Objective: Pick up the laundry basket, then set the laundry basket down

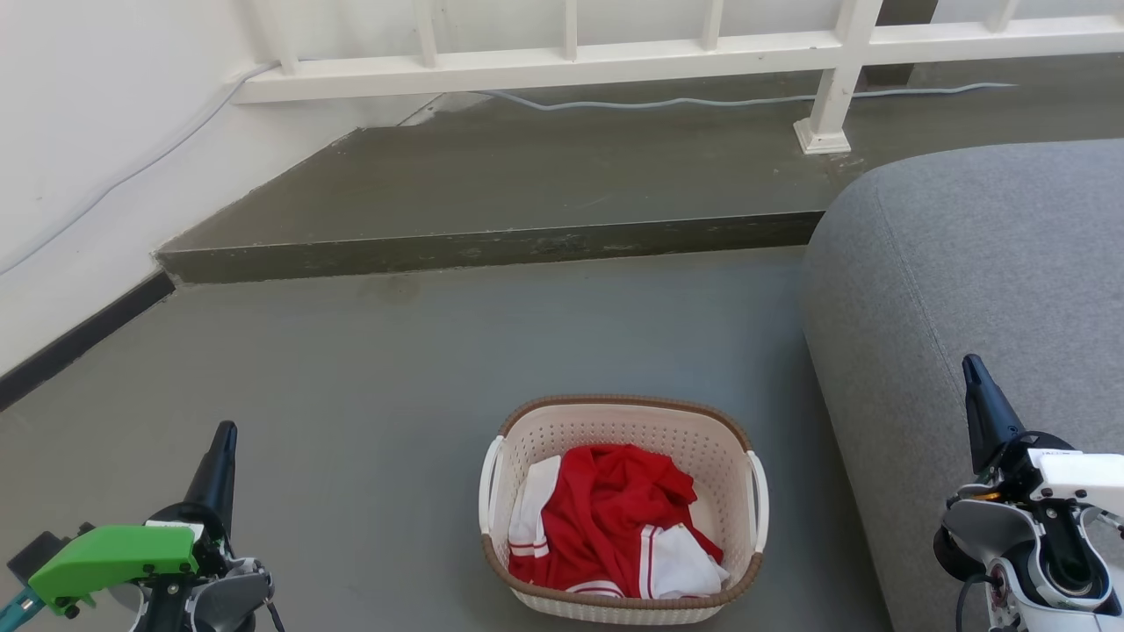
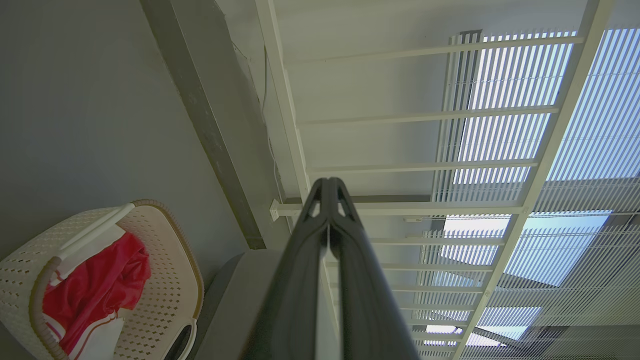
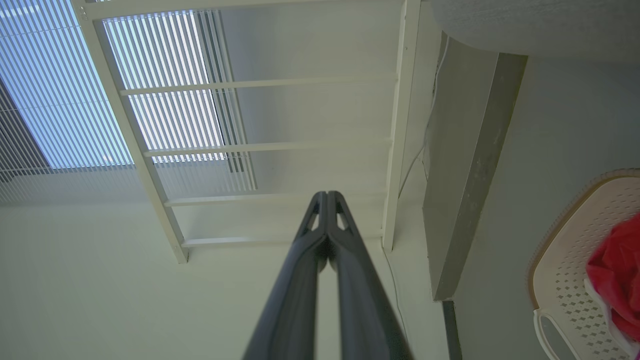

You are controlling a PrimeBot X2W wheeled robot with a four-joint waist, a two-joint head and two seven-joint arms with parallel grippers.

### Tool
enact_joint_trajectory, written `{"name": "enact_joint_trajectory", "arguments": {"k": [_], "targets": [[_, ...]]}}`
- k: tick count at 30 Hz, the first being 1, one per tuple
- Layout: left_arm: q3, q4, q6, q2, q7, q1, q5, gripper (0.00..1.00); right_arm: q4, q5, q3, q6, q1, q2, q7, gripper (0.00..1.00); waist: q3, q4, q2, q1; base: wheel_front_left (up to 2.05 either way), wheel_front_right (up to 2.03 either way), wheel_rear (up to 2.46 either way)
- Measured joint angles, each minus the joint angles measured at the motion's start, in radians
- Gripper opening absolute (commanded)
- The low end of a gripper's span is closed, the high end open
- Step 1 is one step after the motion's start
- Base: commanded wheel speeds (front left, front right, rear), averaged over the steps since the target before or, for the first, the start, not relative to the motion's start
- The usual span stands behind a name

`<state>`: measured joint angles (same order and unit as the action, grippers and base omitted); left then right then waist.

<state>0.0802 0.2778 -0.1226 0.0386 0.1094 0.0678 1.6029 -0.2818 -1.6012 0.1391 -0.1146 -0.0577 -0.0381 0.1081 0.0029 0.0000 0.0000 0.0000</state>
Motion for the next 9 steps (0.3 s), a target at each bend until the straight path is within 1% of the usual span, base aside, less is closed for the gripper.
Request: {"name": "enact_joint_trajectory", "arguments": {"k": [9], "targets": [[0.0,0.0,0.0,0.0,0.0,0.0,0.0,0.0,0.0,0.0,0.0,0.0,0.0,0.0,0.0,0.0,0.0,0.0,0.0,0.0,0.0,0.0,0.0]]}}
